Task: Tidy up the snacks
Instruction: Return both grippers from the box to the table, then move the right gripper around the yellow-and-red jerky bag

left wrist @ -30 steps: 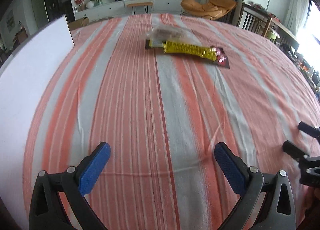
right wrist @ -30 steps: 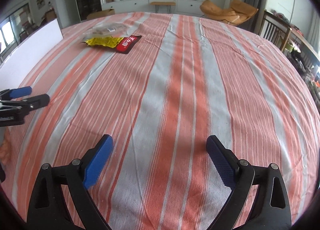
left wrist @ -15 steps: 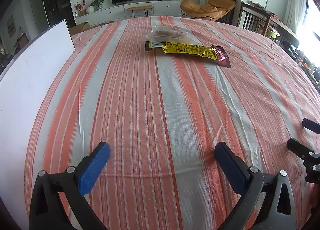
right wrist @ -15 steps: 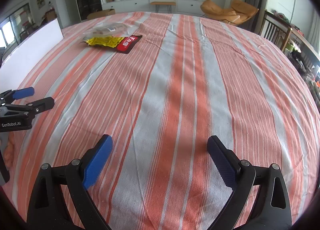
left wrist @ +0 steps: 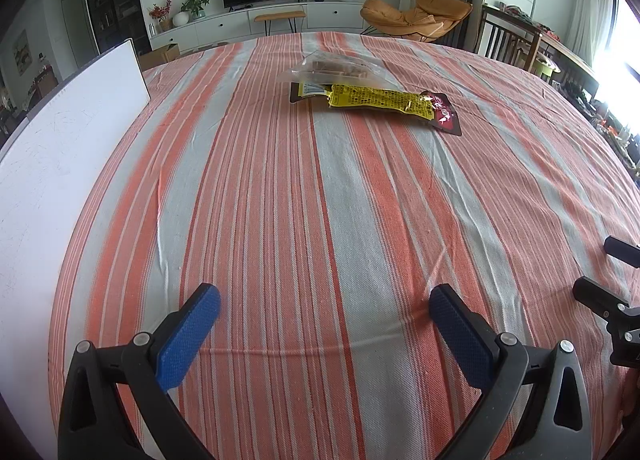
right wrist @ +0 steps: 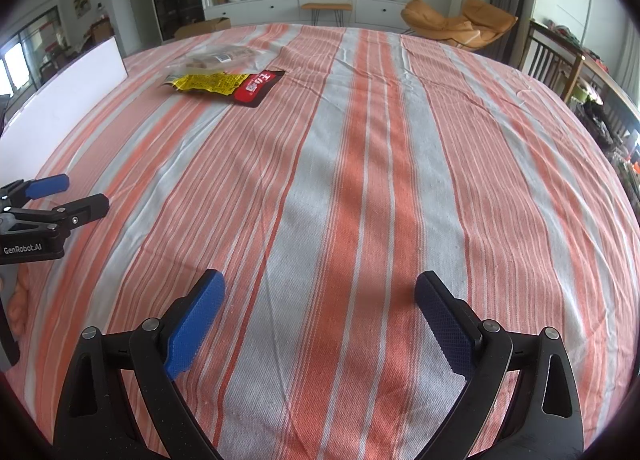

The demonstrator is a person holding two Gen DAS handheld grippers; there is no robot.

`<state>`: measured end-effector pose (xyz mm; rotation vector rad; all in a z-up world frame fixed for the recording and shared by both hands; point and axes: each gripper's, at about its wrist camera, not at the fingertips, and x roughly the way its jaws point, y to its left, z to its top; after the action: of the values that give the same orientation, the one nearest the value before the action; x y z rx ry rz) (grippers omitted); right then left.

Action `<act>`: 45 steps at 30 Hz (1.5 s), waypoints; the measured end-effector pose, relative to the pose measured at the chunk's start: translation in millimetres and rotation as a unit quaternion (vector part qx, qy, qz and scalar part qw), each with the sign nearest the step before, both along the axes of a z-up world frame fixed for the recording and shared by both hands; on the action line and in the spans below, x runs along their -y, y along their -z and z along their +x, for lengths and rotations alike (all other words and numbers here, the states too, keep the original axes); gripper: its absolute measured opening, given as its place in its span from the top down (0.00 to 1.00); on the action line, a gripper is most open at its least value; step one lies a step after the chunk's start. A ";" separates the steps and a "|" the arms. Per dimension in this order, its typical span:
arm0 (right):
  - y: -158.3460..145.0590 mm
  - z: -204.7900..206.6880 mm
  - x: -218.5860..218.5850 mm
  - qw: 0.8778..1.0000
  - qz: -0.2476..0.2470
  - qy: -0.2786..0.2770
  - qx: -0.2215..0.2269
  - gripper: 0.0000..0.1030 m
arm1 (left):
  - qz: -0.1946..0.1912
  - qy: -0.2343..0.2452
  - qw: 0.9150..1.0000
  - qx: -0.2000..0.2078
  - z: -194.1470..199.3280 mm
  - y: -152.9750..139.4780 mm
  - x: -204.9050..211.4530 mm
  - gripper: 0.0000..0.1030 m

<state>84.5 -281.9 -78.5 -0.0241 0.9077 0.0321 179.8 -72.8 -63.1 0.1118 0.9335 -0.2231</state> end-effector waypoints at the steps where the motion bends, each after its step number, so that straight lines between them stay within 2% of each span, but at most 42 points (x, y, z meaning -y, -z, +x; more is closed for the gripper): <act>1: 0.4 2.1 -0.5 1.000 0.000 -0.003 -0.002 0.04 | 0.000 0.000 1.000 0.000 0.0 0.0 0.1 0.00; 4: -0.9 20.0 -7.6 0.999 -0.003 -0.049 -0.018 0.05 | -0.001 0.000 1.000 0.000 0.7 -0.3 -0.7 0.00; 6: -6.9 47.5 -19.1 0.995 -0.004 -0.088 -0.038 0.06 | -0.001 0.001 1.000 0.000 0.6 -0.4 -0.7 0.00; 9: -29.3 84.0 -39.8 0.991 -0.021 -0.130 0.000 0.06 | -0.001 0.001 1.000 0.000 0.5 -0.3 -0.6 0.00; 11: -46.3 118.5 -58.9 0.984 -0.030 -0.171 0.027 0.06 | -0.001 0.001 1.000 0.000 0.5 -0.2 -0.6 0.00; 13: -53.6 148.9 -74.3 0.978 -0.025 -0.204 0.030 0.06 | -0.001 0.001 1.000 0.000 0.2 -0.4 -0.6 0.00; 17: -33.2 211.4 -109.5 0.969 -0.034 -0.244 -0.028 0.08 | -0.001 0.001 1.000 0.000 0.2 -0.4 -0.7 0.00; 20: -6.8 225.8 -120.5 0.960 -0.040 -0.263 -0.085 0.12 | -0.001 0.001 1.000 0.000 1.3 0.4 0.1 0.00; 21: -7.1 220.4 -122.4 0.960 -0.054 -0.265 -0.069 0.23 | -0.001 0.001 1.000 0.000 1.2 0.2 0.1 0.00; 22: -9.7 215.0 -121.0 0.961 -0.052 -0.262 -0.066 0.47 | -0.002 0.001 1.000 0.000 1.2 0.3 0.1 0.00; 23: -13.3 208.0 -117.0 0.964 -0.051 -0.252 -0.064 0.52 | -0.002 0.001 1.000 0.000 1.2 0.4 0.2 0.00; 25: -21.5 186.4 -103.9 0.966 -0.007 -0.246 -0.082 0.59 | -0.002 0.002 1.000 0.000 2.0 1.2 1.0 0.00; 29: -23.0 111.5 -75.1 0.968 -0.012 -0.236 -0.088 0.60 | -0.002 0.002 1.000 0.000 2.0 1.3 1.1 0.00; 31: -23.5 78.4 -54.2 0.977 -0.017 -0.198 -0.083 0.60 | -0.002 0.002 1.000 0.000 2.0 1.4 1.1 0.00; 34: -24.2 37.3 -16.0 0.994 -0.018 -0.091 -0.064 0.61 | -0.001 0.002 1.000 0.000 1.8 1.8 1.8 0.00; 36: -23.7 26.4 1.3 0.998 -0.037 -0.024 -0.037 0.61 | -0.001 0.002 1.000 0.000 1.8 1.8 1.8 0.00; 38: -22.9 26.3 12.0 0.999 -0.048 0.015 -0.013 0.61 | 0.000 0.002 1.000 0.001 1.6 1.5 1.8 0.00; 41: -22.3 32.9 15.1 0.998 -0.061 0.029 0.007 0.59 | 0.000 0.002 1.000 0.001 1.0 1.6 2.0 0.00; 42: -22.2 34.0 12.2 0.997 -0.064 0.028 0.014 0.48 | 0.000 0.003 1.000 0.001 1.0 1.7 2.0 0.00; 43: -21.0 34.3 9.5 0.998 -0.061 0.021 0.016 0.27 | 0.000 0.003 1.000 0.001 1.0 1.7 1.9 0.00; 44: -17.7 34.2 5.7 0.998 -0.057 0.014 0.014 0.22 | 0.000 0.003 1.000 0.001 1.0 1.6 1.9 0.00; 45: -15.4 34.1 3.2 0.998 -0.058 0.017 0.021 0.22 | 0.000 0.003 1.000 0.001 1.1 1.8 1.8 0.00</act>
<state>118.5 -285.1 -63.0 -0.1172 0.8674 -0.0526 180.9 -74.6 -65.0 0.1138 0.9315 -0.2284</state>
